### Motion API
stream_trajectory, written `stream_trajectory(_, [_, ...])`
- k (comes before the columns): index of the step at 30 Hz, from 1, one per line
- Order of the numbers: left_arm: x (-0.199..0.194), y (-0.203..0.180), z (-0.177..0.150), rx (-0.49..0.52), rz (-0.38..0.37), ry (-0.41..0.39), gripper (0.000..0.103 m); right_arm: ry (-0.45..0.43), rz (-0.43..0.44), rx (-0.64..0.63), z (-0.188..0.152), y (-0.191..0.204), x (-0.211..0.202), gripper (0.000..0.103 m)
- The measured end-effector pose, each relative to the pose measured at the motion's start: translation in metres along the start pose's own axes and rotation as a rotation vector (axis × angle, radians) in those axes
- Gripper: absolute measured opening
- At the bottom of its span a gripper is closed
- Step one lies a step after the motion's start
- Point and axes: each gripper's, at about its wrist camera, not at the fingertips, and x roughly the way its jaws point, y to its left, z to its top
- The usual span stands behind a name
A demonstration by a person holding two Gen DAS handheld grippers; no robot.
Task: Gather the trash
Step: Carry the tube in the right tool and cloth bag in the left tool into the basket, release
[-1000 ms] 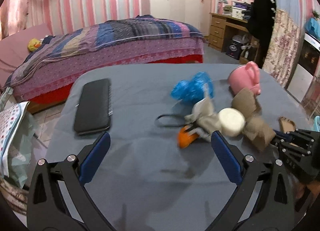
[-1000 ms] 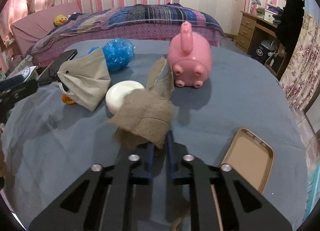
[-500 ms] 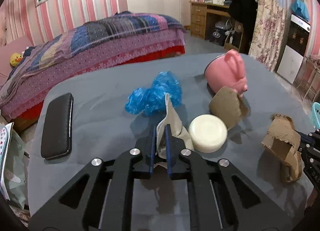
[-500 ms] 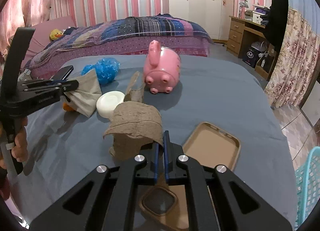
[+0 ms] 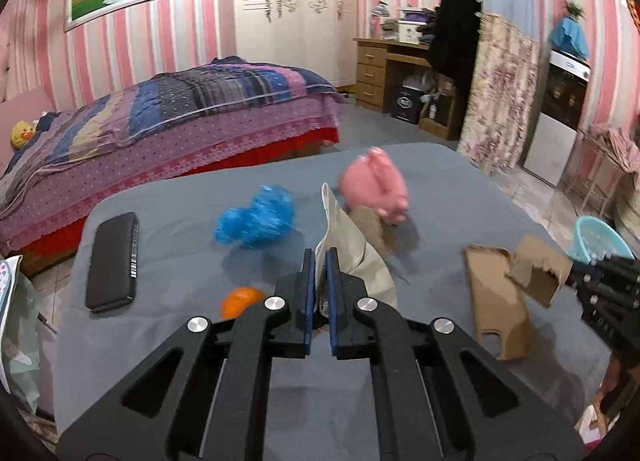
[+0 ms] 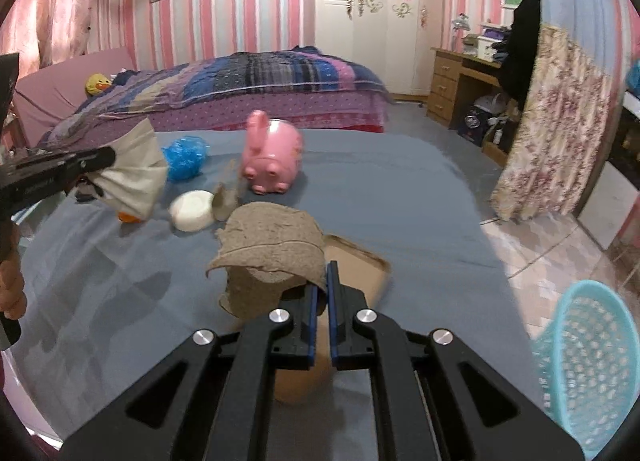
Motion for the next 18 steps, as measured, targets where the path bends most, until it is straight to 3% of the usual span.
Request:
stream_trajectory(10, [0.006, -0.058, -0.001, 0.075, -0.071, 0.013, 0.004, 0.011, -0.148, 0.067, -0.031, -0.081, -0.043, 0.005])
stream_trajectory(18, [0.011, -0.097, -0.007, 0.114, -0.093, 0.033, 0.004, 0.003, -0.179, 0.131, -0.043, -0.118, -0.05, 0.005])
